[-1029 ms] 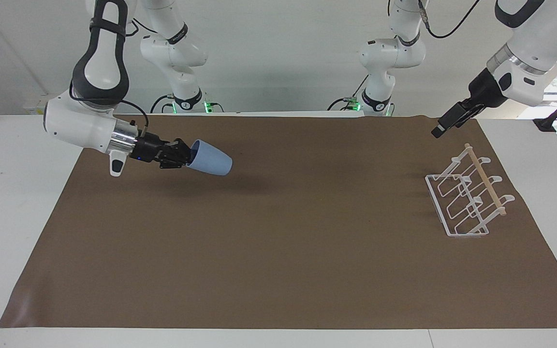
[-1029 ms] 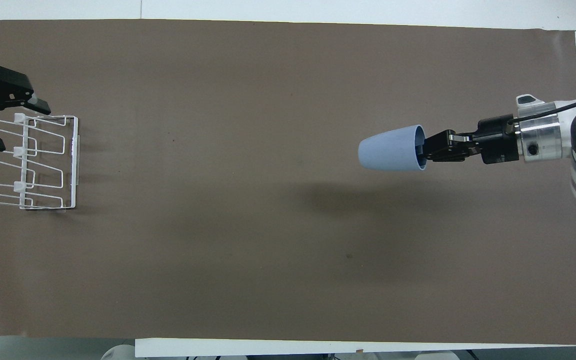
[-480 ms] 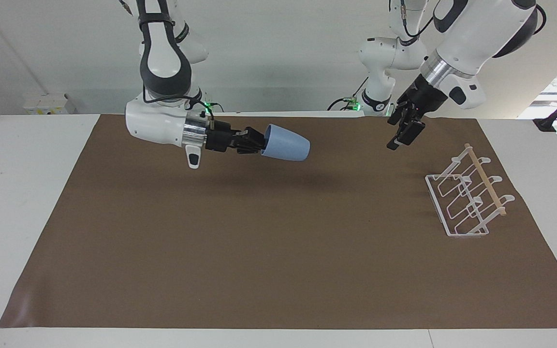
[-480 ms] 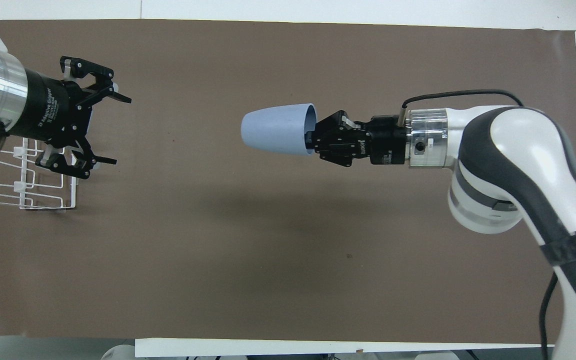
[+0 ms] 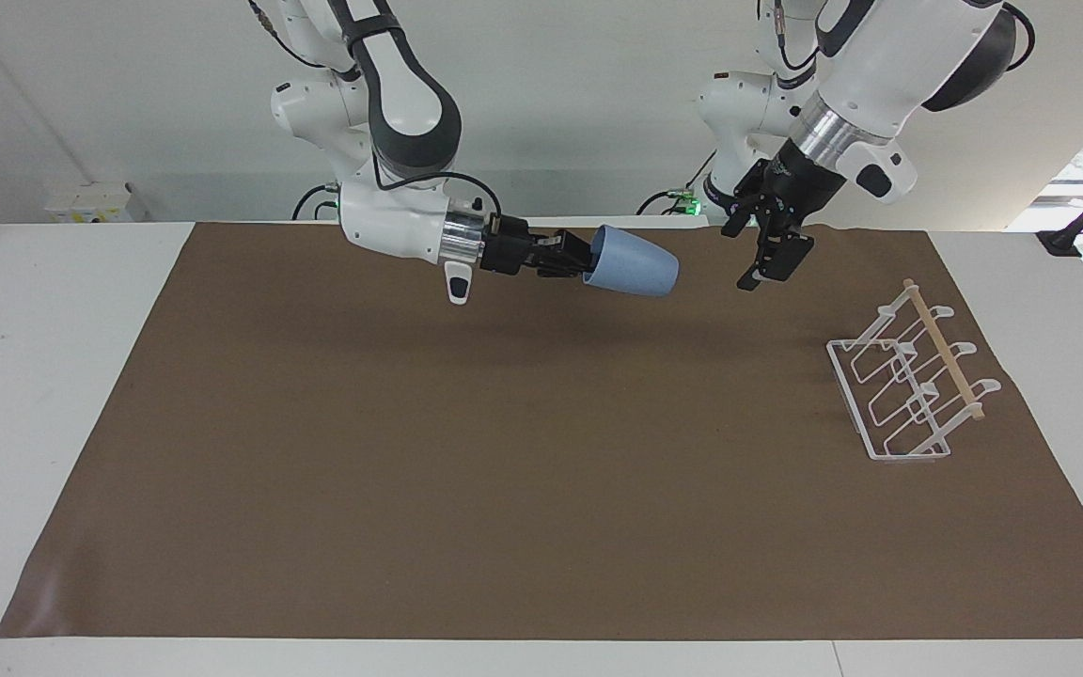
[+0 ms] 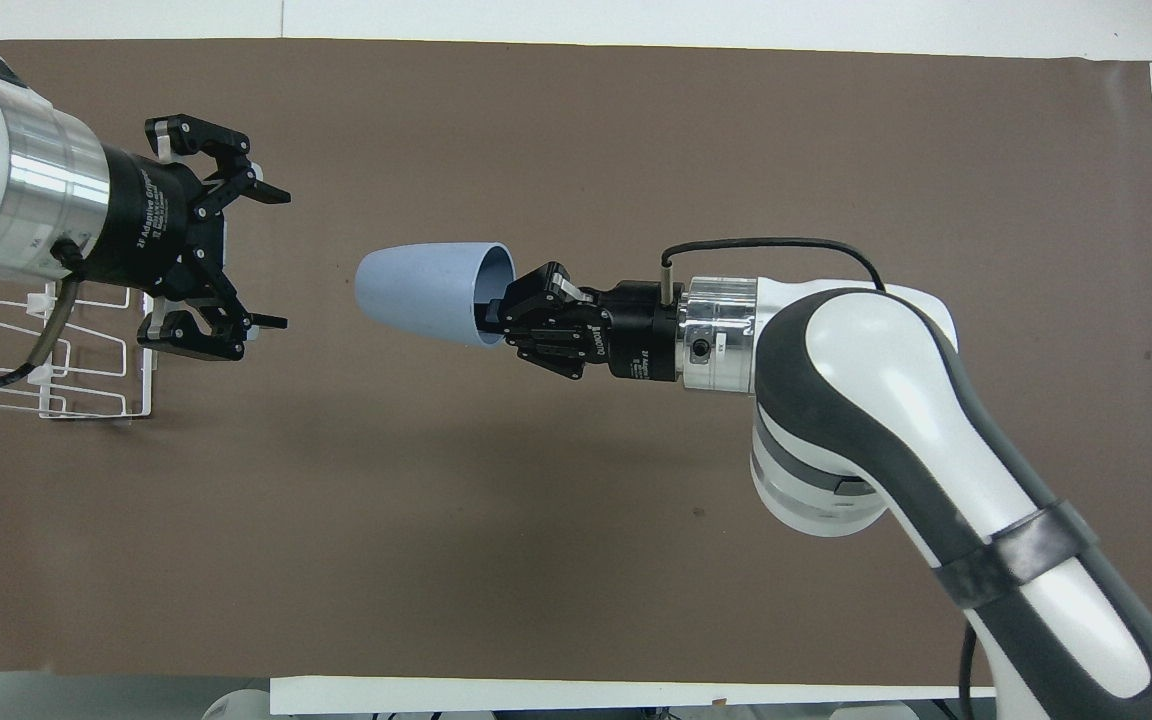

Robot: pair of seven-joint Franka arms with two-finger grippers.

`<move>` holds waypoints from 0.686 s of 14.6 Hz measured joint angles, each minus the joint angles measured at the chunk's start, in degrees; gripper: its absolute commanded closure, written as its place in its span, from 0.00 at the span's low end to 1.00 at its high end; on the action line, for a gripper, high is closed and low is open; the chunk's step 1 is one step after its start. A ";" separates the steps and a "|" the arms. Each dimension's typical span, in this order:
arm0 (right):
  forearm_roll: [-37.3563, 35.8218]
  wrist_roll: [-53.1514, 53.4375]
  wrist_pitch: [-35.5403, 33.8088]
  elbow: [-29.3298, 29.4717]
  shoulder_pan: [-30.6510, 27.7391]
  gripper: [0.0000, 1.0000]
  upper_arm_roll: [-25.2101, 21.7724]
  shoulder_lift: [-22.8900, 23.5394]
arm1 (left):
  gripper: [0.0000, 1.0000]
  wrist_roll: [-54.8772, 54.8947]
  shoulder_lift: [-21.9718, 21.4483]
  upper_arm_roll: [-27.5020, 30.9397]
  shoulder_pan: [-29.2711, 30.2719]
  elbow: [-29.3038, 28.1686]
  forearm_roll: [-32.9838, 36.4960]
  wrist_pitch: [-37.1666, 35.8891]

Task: Hang cup on cup holder
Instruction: 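Grasp the cup's open end with the left gripper from the right gripper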

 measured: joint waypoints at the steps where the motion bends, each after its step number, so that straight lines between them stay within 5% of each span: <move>1: 0.63 0.01 1.42 -0.06 1.15 1.00 0.00 0.00 | 0.00 -0.11 0.12 -0.03 -1.16 -0.39 0.01 0.00; 10: 1.73 0.12 4.20 -0.56 3.39 1.00 0.00 0.07 | 0.00 0.97 2.12 0.11 -5.59 -6.83 0.15 4.26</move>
